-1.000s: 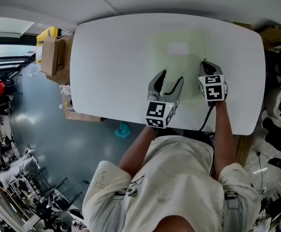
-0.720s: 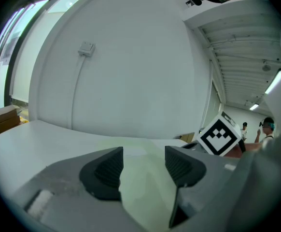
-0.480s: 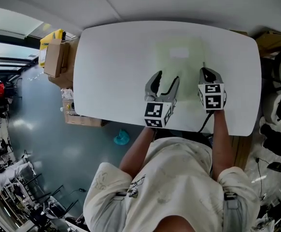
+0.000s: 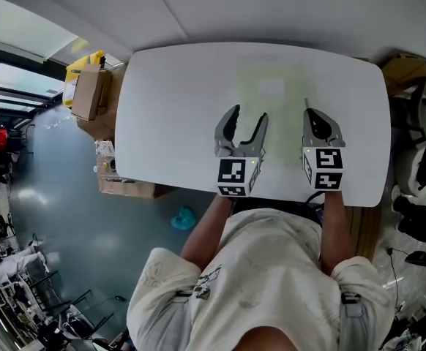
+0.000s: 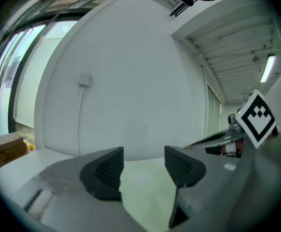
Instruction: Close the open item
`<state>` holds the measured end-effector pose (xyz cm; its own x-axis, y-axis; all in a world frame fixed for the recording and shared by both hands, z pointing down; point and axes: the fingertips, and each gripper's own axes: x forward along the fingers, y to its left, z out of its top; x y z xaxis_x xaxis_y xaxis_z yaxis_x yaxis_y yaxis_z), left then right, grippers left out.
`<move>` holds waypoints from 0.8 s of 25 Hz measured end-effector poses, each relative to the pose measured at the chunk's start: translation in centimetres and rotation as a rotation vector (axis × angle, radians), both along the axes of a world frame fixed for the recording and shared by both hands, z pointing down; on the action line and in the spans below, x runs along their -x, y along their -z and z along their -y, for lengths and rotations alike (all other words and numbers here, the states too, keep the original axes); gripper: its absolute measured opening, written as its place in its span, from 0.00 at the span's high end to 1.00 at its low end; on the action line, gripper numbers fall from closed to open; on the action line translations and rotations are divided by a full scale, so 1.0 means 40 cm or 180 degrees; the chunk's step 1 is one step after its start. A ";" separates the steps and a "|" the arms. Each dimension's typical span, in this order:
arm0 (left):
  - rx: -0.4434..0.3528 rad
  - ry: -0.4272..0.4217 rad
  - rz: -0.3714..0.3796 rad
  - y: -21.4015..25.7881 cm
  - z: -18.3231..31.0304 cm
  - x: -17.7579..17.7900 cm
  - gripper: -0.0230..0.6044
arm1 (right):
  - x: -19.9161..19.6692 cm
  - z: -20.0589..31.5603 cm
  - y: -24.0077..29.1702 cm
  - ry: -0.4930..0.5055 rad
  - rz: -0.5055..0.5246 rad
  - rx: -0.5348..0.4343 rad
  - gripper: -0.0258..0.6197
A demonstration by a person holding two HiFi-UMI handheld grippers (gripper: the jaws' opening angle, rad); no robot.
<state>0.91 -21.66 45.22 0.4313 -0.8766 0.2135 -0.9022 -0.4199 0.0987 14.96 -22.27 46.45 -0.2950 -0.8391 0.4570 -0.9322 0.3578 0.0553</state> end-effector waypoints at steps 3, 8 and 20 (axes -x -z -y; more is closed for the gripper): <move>-0.0281 0.0042 0.0101 0.067 -0.003 0.011 0.53 | 0.004 -0.012 0.075 -0.0021 0.0084 -0.0210 0.96; -0.0653 0.0110 0.0291 0.167 -0.016 0.017 0.53 | -0.009 -0.029 0.202 -0.0101 0.0252 -0.0634 0.96; -0.0929 0.0344 0.0172 0.314 -0.047 0.027 0.58 | -0.032 -0.071 0.357 -0.0180 0.0349 -0.1260 0.96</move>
<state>-0.16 -19.79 32.66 0.3273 -0.9443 -0.0336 -0.9438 -0.3249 -0.0611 16.23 -19.45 32.18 -0.2724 -0.9600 0.0641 -0.9577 0.2770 0.0776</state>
